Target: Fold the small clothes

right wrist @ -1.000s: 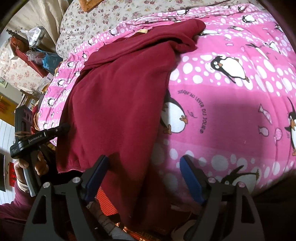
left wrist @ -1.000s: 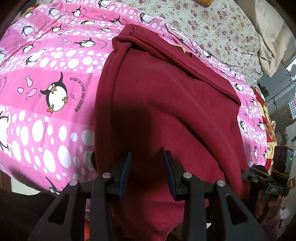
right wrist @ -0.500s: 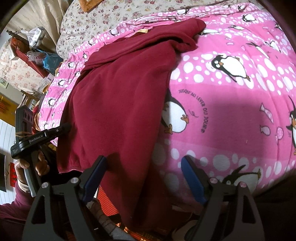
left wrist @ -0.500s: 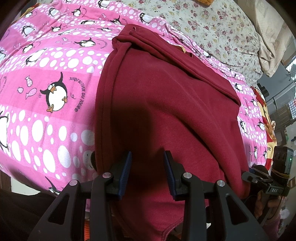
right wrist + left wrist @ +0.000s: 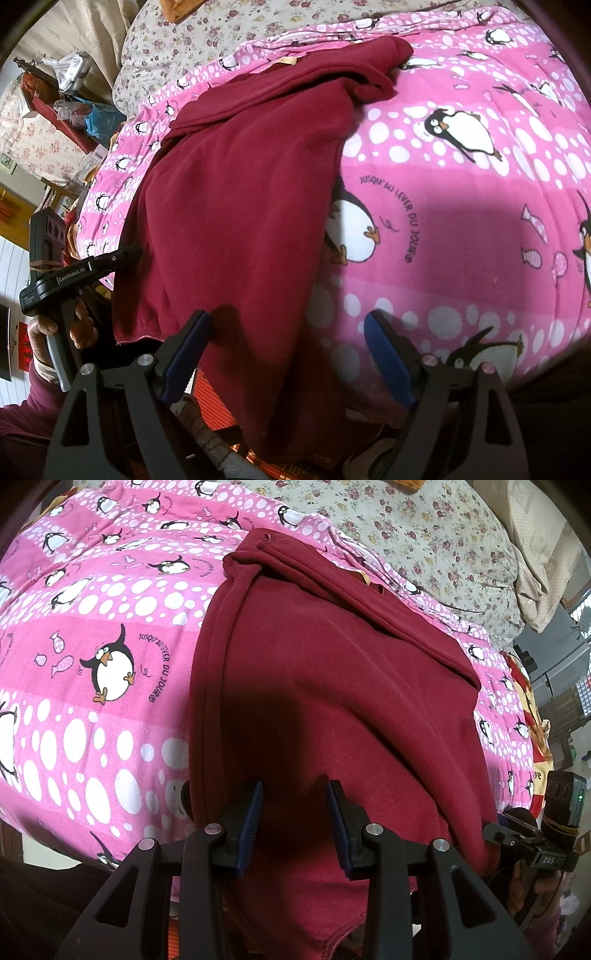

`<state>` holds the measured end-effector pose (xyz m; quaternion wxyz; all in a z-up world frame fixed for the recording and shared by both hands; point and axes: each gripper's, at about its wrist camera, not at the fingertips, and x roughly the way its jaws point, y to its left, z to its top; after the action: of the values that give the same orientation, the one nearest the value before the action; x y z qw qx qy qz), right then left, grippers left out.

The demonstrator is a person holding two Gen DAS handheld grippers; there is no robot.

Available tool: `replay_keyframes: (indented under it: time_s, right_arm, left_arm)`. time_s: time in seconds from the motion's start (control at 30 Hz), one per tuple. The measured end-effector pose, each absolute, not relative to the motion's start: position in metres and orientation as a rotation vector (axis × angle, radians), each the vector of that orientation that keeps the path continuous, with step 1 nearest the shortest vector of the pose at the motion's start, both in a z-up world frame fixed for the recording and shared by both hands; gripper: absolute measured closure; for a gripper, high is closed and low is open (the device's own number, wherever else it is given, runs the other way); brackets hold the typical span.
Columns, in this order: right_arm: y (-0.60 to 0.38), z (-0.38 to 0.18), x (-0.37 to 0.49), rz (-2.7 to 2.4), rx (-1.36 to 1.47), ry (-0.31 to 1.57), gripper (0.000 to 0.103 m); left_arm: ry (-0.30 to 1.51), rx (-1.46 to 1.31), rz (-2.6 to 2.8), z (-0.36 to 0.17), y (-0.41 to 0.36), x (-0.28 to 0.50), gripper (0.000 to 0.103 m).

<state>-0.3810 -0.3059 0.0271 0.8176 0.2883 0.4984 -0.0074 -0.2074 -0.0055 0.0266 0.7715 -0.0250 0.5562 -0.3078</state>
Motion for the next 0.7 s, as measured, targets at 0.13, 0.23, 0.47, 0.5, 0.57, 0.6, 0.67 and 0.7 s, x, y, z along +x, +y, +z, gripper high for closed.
replay_keyframes:
  time_s: [0.13,0.23,0.47,0.5,0.57,0.6,0.67,0.7]
  right_arm:
    - [-0.3045,0.0265,-0.3800,-0.016,0.609,1.064,0.013]
    - [-0.3042,0.0262,-0.3797,-0.016,0.607,1.065,0.013]
    - [-0.3046,0.0262,-0.3799,-0.016,0.608,1.065,0.013]
    - [-0.3046,0.0262,-0.3801,-0.017,0.608,1.065,0.012]
    - [-0.3047,0.0263,-0.3795,-0.015,0.610,1.064,0.012]
    - [-0.3053,0.0260,-0.3796,-0.014,0.610,1.064,0.012]
    - [-0.3050,0.0267,-0.3789,-0.009,0.605,1.074,0.012]
    - [-0.3057,0.0276,-0.3790,-0.004,0.600,1.085,0.012]
  left_arm:
    - [1.206,-0.054,-0.668,0.0265,-0.0051,-0.2071,0.089]
    - [1.207,-0.054,-0.669,0.0265,-0.0052,-0.2073,0.089]
    - [1.205,-0.051,-0.670,0.0263,-0.0056,-0.2084,0.089]
    - [1.206,-0.051,-0.670,0.0264,-0.0056,-0.2084,0.089]
    - [1.209,-0.053,-0.671,0.0267,-0.0051,-0.2091,0.089]
    - [1.211,-0.053,-0.671,0.0275,-0.0043,-0.2100,0.089]
    - [1.214,-0.061,-0.675,0.0317,-0.0005,-0.2126,0.089]
    - [1.212,-0.069,-0.678,0.0345,0.0037,-0.2146,0.089]
